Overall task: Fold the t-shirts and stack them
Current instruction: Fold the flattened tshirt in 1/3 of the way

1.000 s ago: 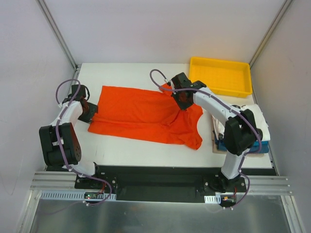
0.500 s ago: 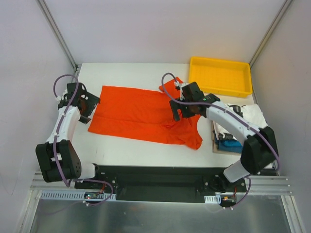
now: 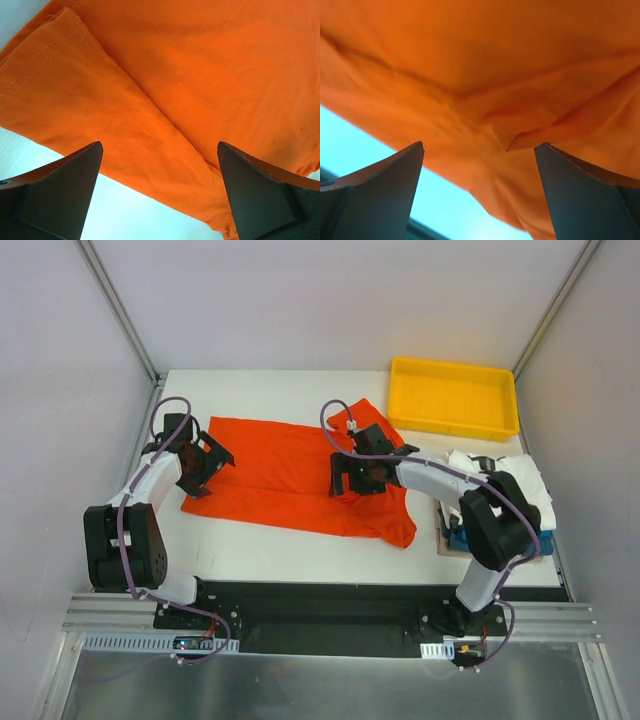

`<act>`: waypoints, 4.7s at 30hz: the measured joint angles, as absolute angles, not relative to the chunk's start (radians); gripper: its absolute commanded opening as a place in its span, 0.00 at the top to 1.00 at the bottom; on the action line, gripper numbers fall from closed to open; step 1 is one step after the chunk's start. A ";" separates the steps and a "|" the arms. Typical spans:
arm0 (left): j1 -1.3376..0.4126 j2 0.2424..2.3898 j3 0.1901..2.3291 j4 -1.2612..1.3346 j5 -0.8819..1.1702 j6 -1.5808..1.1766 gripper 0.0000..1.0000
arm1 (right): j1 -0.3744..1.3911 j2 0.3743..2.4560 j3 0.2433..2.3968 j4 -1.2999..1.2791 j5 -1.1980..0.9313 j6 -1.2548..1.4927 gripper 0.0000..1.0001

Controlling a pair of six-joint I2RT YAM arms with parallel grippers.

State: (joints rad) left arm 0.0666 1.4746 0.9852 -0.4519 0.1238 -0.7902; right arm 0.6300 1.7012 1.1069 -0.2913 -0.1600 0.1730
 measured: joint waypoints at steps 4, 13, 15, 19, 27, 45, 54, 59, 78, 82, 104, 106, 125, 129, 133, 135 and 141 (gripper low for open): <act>0.067 1.471 0.977 -0.451 0.123 -0.780 0.01 | 0.630 1.831 1.251 -0.292 -0.130 0.204 0.04; 0.067 1.430 0.966 -0.451 0.123 -0.765 0.01 | 0.630 2.026 1.520 -0.271 -0.102 0.219 0.04; 0.067 1.423 0.966 -0.450 0.123 -0.764 0.01 | 0.630 2.007 1.513 -0.268 -0.093 0.213 0.04; 0.067 1.421 0.966 -0.450 0.129 -0.761 0.01 | 0.630 1.869 1.377 -0.266 -0.078 0.202 0.04; 0.067 1.421 0.966 -0.450 0.132 -0.748 0.01 | 0.653 1.607 1.158 -0.317 -0.041 0.244 0.01; 0.067 1.419 0.931 -0.449 0.126 -0.713 0.01 | 0.757 2.022 1.569 -0.618 0.292 0.471 0.53; 0.067 1.419 0.931 -0.448 0.126 -0.712 0.01 | 0.757 2.109 1.654 -0.671 0.320 0.495 0.99; 0.067 1.419 0.931 -0.449 0.126 -0.712 0.01 | 0.758 2.110 1.661 -0.687 0.362 0.494 0.99; 0.073 1.419 0.931 -0.449 0.126 -0.697 0.01 | 0.811 2.199 1.885 -0.708 0.329 0.340 0.03; 0.074 1.419 0.931 -0.449 0.127 -0.690 0.01 | 0.804 2.184 1.864 -0.731 0.314 0.324 0.03; 0.081 1.559 0.970 -0.420 0.151 -0.679 0.01 | 0.664 1.338 0.786 -0.645 0.212 0.496 0.19; 0.089 1.567 0.970 -0.420 0.152 -0.679 0.01 | 0.646 1.349 0.783 -0.624 0.211 0.502 0.21; 0.229 1.626 0.966 -0.408 0.158 -0.680 0.01 | 0.567 1.461 0.787 -0.625 0.204 0.530 0.27; 0.255 1.633 0.956 -0.406 0.175 -0.680 0.01 | 0.566 1.457 0.802 -0.722 0.277 0.529 0.24; 0.278 1.632 0.952 -0.406 0.185 -0.684 0.01 | 0.566 1.457 0.825 -0.763 0.304 0.506 0.18; 0.280 1.630 0.950 -0.406 0.185 -0.685 0.01 | 0.566 1.456 0.833 -0.764 0.302 0.484 0.16; 0.284 1.570 0.921 -0.422 0.179 -0.685 0.01 | 0.572 1.418 0.861 -0.746 0.237 0.393 0.07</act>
